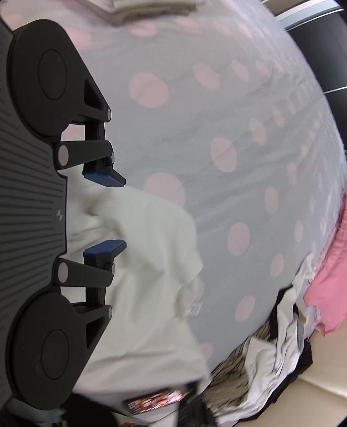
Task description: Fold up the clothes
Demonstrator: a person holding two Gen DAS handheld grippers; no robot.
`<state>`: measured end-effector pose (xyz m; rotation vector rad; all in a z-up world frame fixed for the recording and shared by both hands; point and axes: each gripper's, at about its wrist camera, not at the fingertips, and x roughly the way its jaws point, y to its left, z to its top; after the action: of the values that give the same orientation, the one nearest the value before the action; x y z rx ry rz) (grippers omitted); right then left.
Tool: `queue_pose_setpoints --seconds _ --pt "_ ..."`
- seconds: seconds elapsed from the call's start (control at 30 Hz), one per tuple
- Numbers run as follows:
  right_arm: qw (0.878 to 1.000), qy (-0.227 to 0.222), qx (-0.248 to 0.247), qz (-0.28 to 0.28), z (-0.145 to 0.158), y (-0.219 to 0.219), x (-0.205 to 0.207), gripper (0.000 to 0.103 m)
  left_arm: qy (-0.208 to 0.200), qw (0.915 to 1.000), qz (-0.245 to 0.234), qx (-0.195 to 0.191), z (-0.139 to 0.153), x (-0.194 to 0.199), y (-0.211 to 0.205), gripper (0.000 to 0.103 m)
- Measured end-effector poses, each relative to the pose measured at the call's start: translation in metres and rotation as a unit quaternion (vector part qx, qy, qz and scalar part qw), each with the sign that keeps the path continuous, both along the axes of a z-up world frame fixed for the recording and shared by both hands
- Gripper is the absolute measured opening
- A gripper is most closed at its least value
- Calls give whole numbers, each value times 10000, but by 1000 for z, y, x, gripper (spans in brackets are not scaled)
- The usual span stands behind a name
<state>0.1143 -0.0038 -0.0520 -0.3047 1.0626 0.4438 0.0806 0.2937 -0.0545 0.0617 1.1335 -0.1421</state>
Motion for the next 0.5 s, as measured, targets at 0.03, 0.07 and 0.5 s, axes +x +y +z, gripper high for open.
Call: queue_pose_setpoints --seconds 0.03,0.07,0.5 --pt "10000 44 -11 14 -2 1 1 13 60 10000 38 -65 -10 10 1 42" --pt "10000 91 -11 15 -4 0 2 14 130 9998 100 -132 -20 19 2 42" --pt "9993 33 170 -325 0 -8 15 11 -31 9958 706 -588 -47 28 12 2"
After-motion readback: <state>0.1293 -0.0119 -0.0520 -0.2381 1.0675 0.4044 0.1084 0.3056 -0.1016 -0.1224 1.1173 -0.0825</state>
